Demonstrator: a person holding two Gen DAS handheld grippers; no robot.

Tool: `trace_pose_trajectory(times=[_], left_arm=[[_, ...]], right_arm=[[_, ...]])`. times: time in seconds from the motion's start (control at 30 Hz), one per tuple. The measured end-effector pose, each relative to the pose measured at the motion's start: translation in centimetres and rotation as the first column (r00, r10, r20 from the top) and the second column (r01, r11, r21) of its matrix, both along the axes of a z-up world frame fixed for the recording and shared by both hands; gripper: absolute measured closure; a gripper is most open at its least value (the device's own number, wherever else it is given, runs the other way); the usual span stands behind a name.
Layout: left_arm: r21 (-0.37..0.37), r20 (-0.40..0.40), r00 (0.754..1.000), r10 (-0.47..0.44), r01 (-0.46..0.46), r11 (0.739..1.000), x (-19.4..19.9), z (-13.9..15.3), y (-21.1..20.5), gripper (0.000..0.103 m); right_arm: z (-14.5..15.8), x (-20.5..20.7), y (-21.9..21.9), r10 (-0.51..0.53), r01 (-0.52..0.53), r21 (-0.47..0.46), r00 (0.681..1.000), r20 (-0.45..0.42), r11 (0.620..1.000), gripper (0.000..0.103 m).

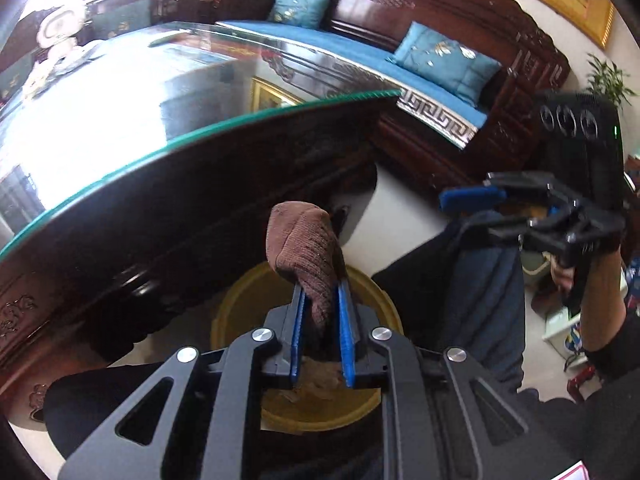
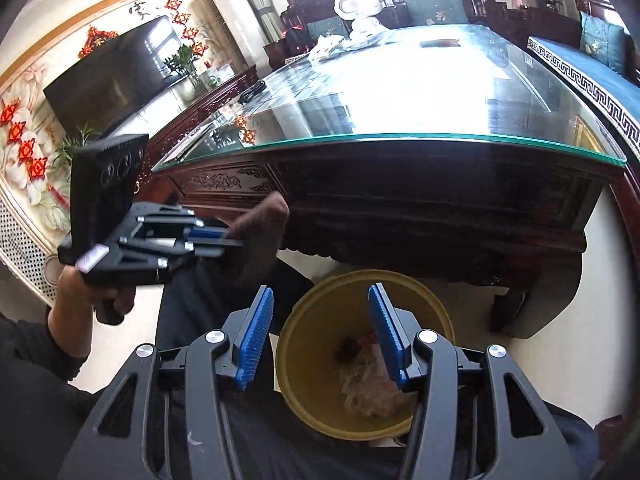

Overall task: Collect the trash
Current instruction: 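Carry both items to yellow bin and open both tools to drop them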

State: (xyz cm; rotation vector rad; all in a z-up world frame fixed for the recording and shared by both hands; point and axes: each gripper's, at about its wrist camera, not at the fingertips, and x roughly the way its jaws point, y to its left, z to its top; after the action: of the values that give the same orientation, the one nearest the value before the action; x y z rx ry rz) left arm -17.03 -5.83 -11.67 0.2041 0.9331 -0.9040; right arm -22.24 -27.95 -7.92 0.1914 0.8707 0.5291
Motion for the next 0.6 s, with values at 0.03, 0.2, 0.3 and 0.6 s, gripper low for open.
trace_pose_trajectory(times=[0.03,0.2,0.3,0.6], left_arm=[[0.011,0.002,1.000,-0.008,0.008,1.000,-0.2,-0.2,-0.3,0.082],[0.034,0.005,0.998,-0.069,0.069,0.997,-1.3,-0.7,-1.2,0.063],[0.042,0.008,0.996,-0.090,0.090,0.995,-1.9,-0.8,-1.5,0.060],[-0.006,0.038,0.999,-0.027,0.027,1.000,-1.1,0.4,-1.1,0.048]], right_arm=[[0.0,0.0,-0.1,0.000,0.000,0.000,1.000,0.000,1.000,0.053],[-0.2,0.0,-0.3,-0.003,0.003,0.004,1.000,-0.004,1.000,0.051],[-0.2,0.0,-0.3,-0.002,0.002,0.007,1.000,-0.002,1.000,0.052],[0.2,0.9,0.6,0.025,-0.025,0.011,1.000,0.010,1.000,0.051]])
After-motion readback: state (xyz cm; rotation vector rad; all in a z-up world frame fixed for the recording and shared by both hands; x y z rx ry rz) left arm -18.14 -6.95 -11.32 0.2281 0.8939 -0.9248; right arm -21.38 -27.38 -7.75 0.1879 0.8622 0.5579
